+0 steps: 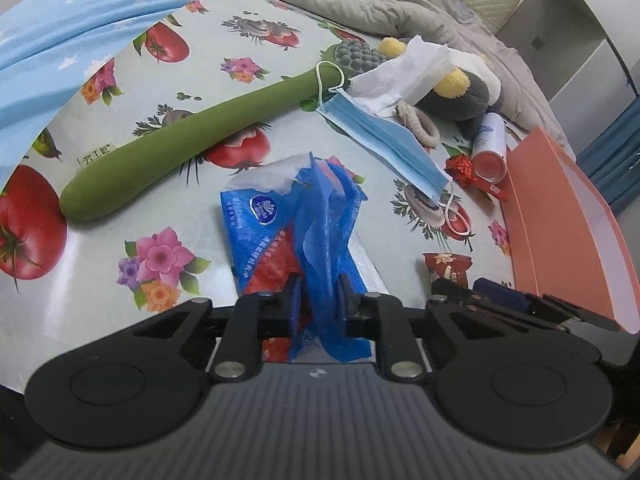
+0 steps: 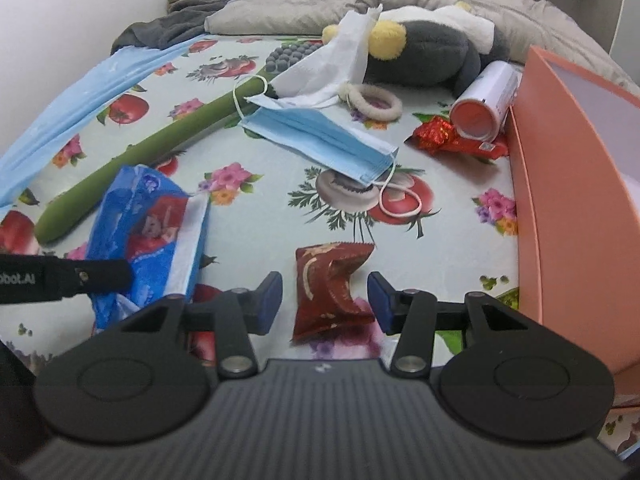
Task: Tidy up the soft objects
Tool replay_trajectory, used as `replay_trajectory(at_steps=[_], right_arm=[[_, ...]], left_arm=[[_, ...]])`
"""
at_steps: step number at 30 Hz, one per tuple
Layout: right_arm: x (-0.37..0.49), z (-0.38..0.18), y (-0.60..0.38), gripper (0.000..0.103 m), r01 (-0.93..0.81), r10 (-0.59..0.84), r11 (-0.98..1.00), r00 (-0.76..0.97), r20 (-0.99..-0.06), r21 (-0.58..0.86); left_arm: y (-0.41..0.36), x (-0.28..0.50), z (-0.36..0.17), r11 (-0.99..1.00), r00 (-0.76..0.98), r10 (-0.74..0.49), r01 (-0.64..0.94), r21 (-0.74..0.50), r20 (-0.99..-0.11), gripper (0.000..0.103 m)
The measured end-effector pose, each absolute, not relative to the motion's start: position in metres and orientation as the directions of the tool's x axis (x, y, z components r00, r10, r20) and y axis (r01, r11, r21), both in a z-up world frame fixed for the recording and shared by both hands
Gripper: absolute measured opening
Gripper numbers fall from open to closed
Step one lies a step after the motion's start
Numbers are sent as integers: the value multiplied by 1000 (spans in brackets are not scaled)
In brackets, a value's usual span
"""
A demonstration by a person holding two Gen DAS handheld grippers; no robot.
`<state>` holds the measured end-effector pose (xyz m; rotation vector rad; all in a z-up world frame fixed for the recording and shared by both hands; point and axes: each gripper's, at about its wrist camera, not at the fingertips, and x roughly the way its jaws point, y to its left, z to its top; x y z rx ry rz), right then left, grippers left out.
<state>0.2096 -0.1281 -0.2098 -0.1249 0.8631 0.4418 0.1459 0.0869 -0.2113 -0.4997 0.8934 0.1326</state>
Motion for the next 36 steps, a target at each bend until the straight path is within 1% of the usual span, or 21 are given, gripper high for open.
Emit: replay_trajectory(at_steps=[1, 2, 6, 7, 13, 23, 30, 36], right_arm=[[209, -210, -129, 37, -422, 324, 904, 565, -759, 71], [209, -211, -129, 32, -420, 322, 904, 562, -762, 72], [209, -213, -135, 29, -411, 334, 906, 555, -761, 99], [208, -213, -137, 24, -407, 334, 908, 558, -760, 100], [204, -205, -145, 24, -387, 324, 917, 572, -754, 100], [188, -177, -156, 24, -395, 359, 910, 599, -716, 125], [179, -146, -166, 24, -391, 376, 910, 643, -667, 136], [172, -112, -176, 24, -392, 394, 908, 678, -620, 149]], left_arm=[[86, 146, -211, 879, 628, -92, -313, -359, -773, 18], [86, 146, -211, 881, 628, -92, -311, -358, -773, 17], [85, 146, -210, 885, 628, -96, -302, -355, -773, 14], [84, 146, -209, 886, 628, -96, -299, -354, -772, 14], [81, 144, -204, 892, 637, -100, -283, -353, -764, 12], [74, 139, -186, 903, 662, -110, -244, -353, -741, 11], [68, 133, -161, 904, 690, -125, -217, -369, -713, 10], [59, 129, -125, 913, 726, -133, -175, -368, -675, 11]])
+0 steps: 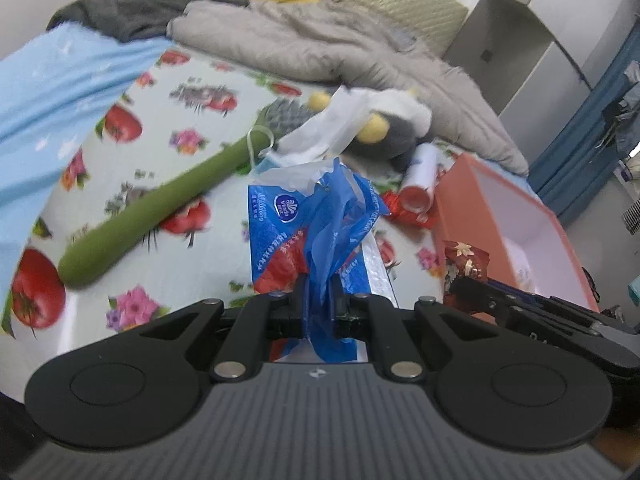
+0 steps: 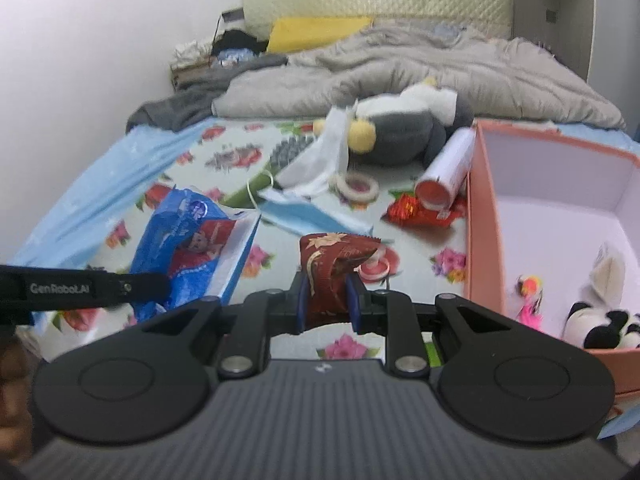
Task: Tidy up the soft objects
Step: 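Carry the snack bag with the left tool while the right tool carries the wrapper over the box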
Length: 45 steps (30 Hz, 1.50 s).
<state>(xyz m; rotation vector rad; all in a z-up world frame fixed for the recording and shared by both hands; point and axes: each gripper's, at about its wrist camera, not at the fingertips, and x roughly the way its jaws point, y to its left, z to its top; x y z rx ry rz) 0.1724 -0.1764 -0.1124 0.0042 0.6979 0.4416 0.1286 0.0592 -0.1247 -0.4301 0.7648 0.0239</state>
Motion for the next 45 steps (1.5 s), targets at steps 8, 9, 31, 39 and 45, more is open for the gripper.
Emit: replay_trajectory(at_steps=[8, 9, 31, 39, 45], right_arm=[[166, -67, -193, 24, -384, 400, 911, 738, -543, 148], [166, -62, -196, 24, -383, 400, 912, 744, -535, 148], [175, 8, -295, 24, -201, 222, 975, 883, -414, 95], [190, -12, -359, 24, -29, 75, 994, 873, -481, 102], [210, -46, -397, 24, 74, 1, 992, 812, -584, 104]], left_arm=[[43, 131, -77, 921, 779, -153, -112, -374, -608, 11], [40, 131, -71, 921, 787, -156, -102, -376, -596, 11], [-58, 176, 4, 917, 808, -319, 131, -376, -496, 11], [-119, 220, -7, 903, 749, -400, 222, -368, -528, 11], [-162, 250, -28, 909, 700, -408, 256, -327, -586, 11]])
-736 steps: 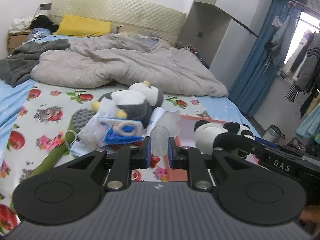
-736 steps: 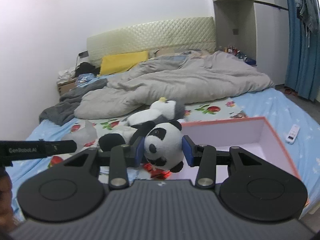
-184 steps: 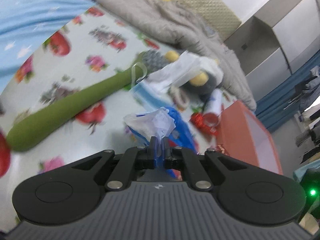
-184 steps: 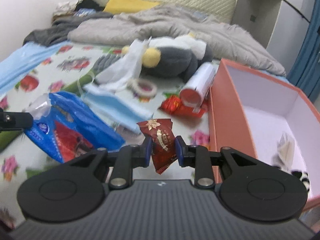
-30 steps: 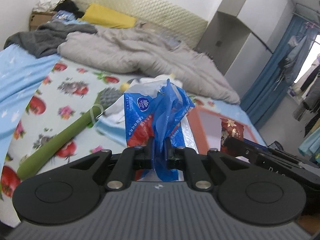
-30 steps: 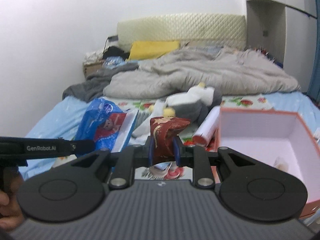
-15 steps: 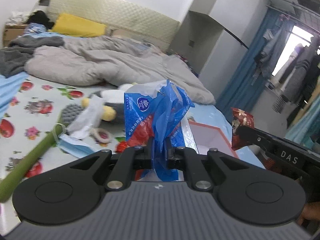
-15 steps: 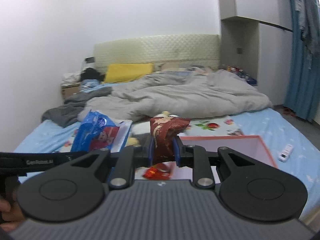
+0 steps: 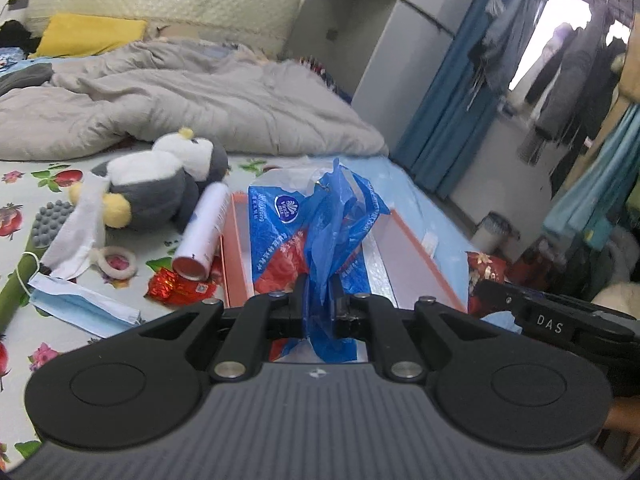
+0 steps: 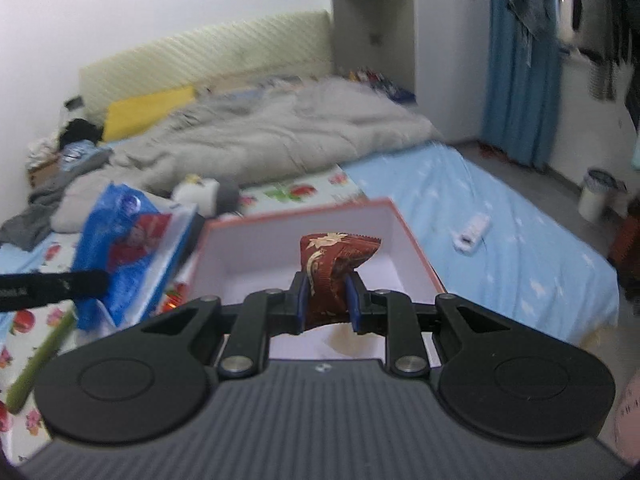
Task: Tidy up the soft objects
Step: 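Carry the snack bag with the left tool while the right tool carries the wrapper over the box, then open both tools to drop the snack bag and wrapper into the box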
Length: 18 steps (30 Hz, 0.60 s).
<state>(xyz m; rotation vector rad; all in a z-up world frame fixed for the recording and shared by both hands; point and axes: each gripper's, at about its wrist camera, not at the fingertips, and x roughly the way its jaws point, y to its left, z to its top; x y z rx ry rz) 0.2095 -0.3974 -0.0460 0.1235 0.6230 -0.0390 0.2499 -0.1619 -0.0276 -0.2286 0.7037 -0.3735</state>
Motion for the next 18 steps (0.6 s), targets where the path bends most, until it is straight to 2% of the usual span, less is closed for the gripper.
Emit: replay_trajectory(at_steps=[5, 18], right_arm=[[220, -77, -413, 24, 88, -2, 991, 769, -640, 102], [256, -146, -443, 24, 128, 26, 980, 671, -741, 151]], left_arm=[[-184, 278, -57, 911, 635, -411, 254, -326, -654, 11], [-220, 332, -130, 920, 516, -392, 239, -311, -762, 11]])
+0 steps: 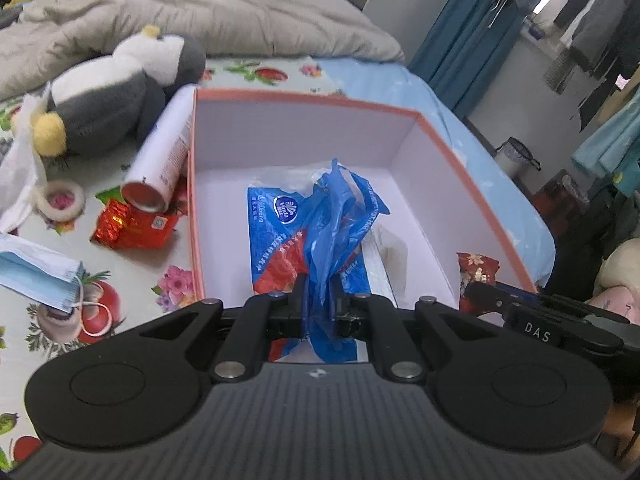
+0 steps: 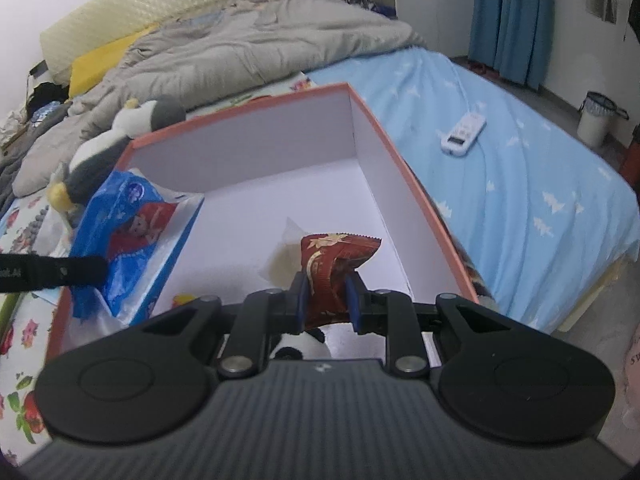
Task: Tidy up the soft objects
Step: 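Open both tools to drop the snack bag and wrapper into the box, then withdraw both tools from the box back toward the bed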
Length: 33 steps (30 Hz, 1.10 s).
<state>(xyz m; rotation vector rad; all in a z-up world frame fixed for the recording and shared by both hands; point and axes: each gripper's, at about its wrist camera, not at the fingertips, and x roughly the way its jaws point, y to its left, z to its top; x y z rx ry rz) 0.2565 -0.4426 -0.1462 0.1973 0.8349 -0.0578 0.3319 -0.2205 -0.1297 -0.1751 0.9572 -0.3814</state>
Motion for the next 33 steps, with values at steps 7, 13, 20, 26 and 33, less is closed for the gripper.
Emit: replay_trajectory(at_steps=[7, 13, 20, 26, 33], right_arm=[[262, -158, -450, 29, 147, 41, 972, 669, -743, 186], [258, -156, -453, 39, 151, 47, 968, 671, -740, 200], [245, -131, -448, 39, 130, 53, 970, 712, -700, 206], [228, -94, -438, 39, 94, 70, 971, 767, -638, 220], [201, -47, -413, 39, 22, 107, 974, 835, -540, 227]], left_arm=[[-227, 342, -148, 920, 494, -391, 229, -318, -776, 16], [-233, 335, -139, 925, 517, -376, 249, -285, -769, 45], [-223, 316, -111, 916, 561, -400, 262, -302, -725, 45], [-208, 287, -71, 913, 623, -408, 279, -298, -668, 45], [-177, 245, -21, 915, 707, -400, 279, -290, -583, 45]])
